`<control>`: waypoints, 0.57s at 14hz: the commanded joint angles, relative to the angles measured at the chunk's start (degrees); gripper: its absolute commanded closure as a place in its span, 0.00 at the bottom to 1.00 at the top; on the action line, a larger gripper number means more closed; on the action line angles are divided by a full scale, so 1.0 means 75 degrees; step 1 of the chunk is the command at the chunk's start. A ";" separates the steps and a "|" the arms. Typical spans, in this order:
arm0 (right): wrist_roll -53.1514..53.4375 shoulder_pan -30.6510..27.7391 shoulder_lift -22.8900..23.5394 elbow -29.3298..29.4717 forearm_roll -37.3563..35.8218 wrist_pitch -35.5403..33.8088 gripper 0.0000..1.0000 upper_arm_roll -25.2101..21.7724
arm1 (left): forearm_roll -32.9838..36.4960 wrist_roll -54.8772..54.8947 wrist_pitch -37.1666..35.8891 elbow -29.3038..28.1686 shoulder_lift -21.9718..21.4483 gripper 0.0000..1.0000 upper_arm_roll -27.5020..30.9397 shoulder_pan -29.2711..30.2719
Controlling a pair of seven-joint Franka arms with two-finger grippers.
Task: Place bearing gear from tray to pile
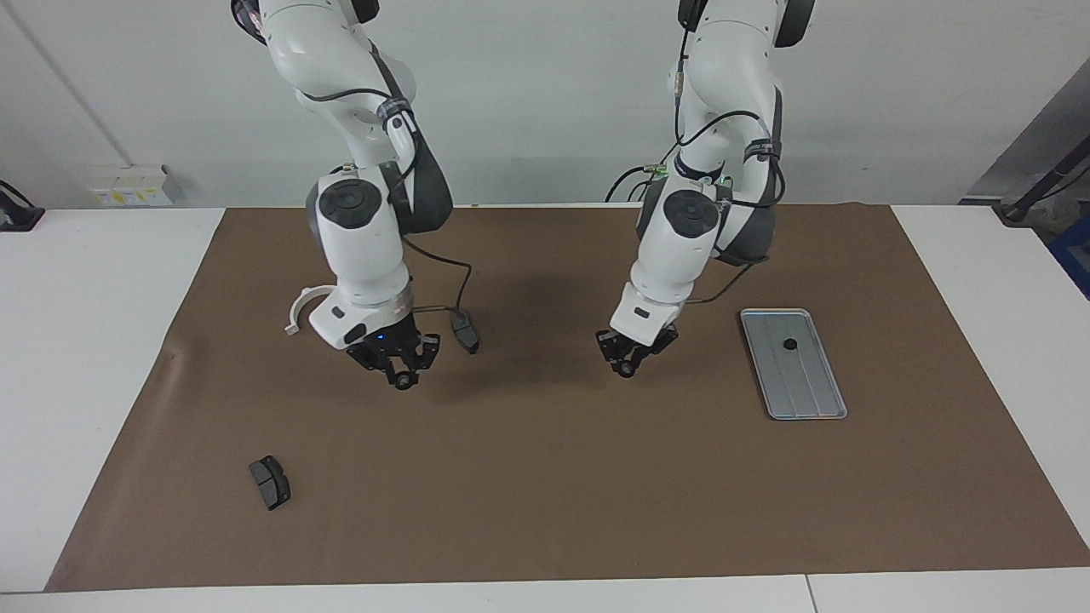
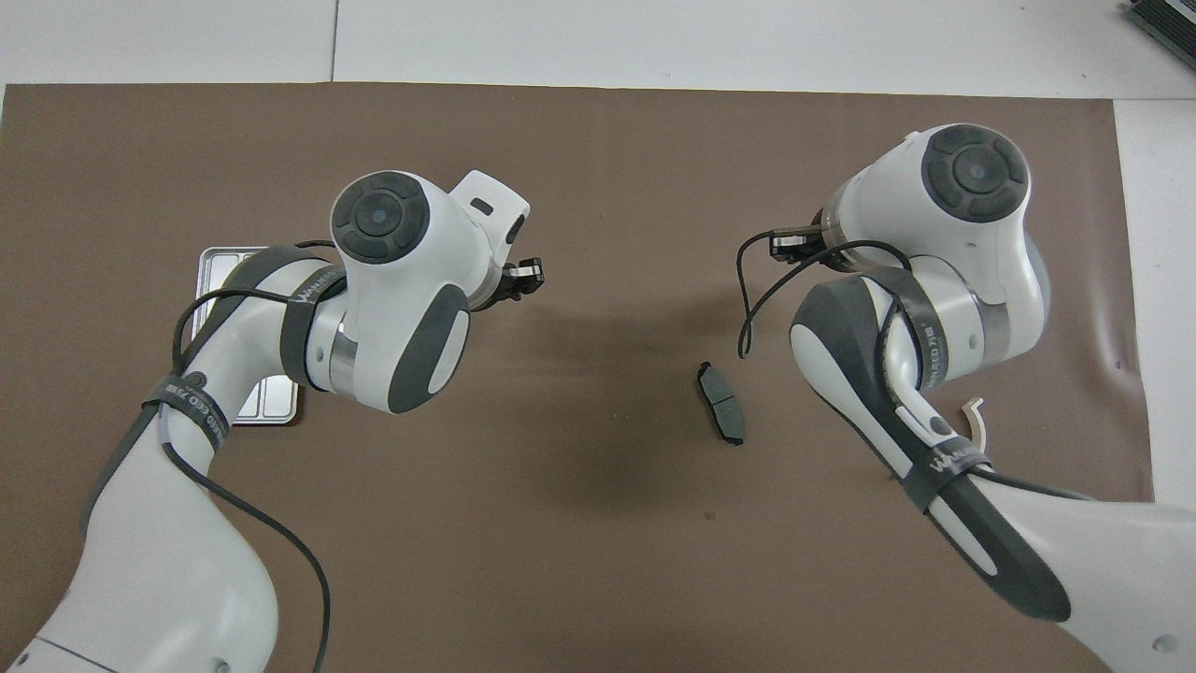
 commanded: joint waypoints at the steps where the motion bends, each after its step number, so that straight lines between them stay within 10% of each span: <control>1: -0.1262 -0.0088 -0.0086 -0.0455 0.0510 0.0152 1.00 -0.0558 | -0.0066 -0.0071 0.0124 0.0098 0.0212 1.00 0.0146 -0.0644; 7: -0.2707 -0.0217 0.0241 -0.0925 0.1180 0.1042 1.00 -0.1450 | -0.0054 -0.0188 0.0534 -0.0218 0.0470 1.00 0.0157 -0.1478; 8: -0.2894 -0.0228 0.0358 -0.0937 0.1180 0.1264 1.00 -0.1509 | -0.0054 -0.0189 0.0570 -0.0219 0.0482 0.78 0.0146 -0.1478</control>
